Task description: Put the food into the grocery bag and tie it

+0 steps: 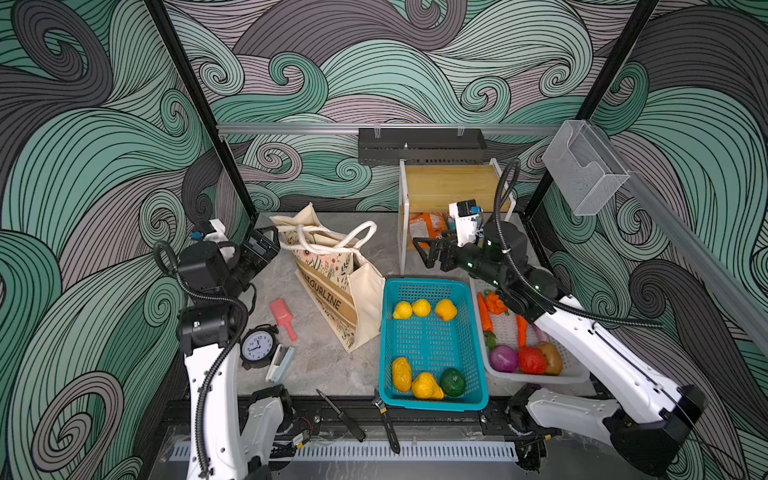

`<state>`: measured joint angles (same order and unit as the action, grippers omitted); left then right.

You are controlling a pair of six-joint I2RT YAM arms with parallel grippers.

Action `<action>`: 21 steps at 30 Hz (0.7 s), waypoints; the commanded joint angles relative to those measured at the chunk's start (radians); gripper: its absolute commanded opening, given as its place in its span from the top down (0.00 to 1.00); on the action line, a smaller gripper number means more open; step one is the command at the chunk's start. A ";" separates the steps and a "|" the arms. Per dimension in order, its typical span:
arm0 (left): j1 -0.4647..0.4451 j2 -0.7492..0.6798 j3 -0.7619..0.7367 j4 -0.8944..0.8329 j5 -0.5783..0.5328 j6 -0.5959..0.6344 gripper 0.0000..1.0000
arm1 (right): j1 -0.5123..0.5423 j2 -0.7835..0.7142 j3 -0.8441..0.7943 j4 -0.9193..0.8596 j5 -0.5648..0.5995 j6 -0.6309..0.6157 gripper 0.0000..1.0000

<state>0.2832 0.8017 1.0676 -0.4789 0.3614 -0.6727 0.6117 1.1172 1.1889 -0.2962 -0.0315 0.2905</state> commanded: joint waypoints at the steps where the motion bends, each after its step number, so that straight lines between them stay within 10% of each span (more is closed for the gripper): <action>1: -0.009 -0.064 -0.105 -0.067 -0.036 0.042 0.02 | -0.056 -0.091 -0.132 -0.149 0.160 -0.035 0.00; 11: -0.013 -0.099 -0.386 0.042 -0.022 0.134 0.01 | -0.248 -0.244 -0.490 0.003 0.298 -0.017 0.00; 21: -0.238 0.095 -0.435 0.208 -0.528 0.142 0.02 | -0.367 -0.183 -0.701 0.366 0.438 -0.153 0.01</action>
<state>0.0914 0.8875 0.6342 -0.3725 0.0406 -0.5499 0.2615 0.9211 0.4995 -0.0940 0.3458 0.1936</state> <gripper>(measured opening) 0.984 0.993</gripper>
